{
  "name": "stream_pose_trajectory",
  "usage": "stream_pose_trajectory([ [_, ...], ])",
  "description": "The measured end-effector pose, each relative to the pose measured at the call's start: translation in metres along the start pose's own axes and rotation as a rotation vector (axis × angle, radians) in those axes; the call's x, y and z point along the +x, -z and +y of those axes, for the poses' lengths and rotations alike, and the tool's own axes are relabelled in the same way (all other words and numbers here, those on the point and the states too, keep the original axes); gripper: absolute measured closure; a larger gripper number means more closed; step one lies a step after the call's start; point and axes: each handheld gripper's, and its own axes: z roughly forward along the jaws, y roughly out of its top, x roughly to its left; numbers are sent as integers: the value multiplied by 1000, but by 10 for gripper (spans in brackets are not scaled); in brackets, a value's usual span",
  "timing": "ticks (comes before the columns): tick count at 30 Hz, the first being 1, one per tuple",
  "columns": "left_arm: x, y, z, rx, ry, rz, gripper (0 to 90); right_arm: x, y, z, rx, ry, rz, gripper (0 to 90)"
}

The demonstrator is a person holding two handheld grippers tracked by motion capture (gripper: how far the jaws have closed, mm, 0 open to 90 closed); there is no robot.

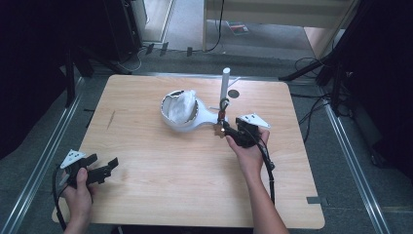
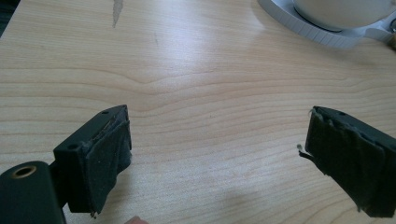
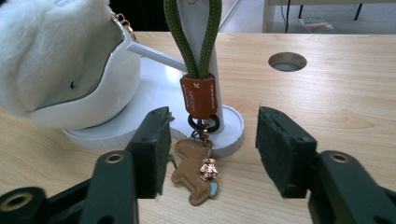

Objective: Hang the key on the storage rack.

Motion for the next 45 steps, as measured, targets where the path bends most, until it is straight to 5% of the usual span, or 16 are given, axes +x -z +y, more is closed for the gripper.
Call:
stream_pose_trajectory([
  [14,0,0,0,-1,1,1,77,-16,30,-13,52,1,-77,91],
  [18,0,0,0,-1,2,0,77,-21,39,-20,67,0,-58,25],
  [45,-1,0,0,-1,-3,5,77,-74,106,-76,131,-29,-122,0],
])
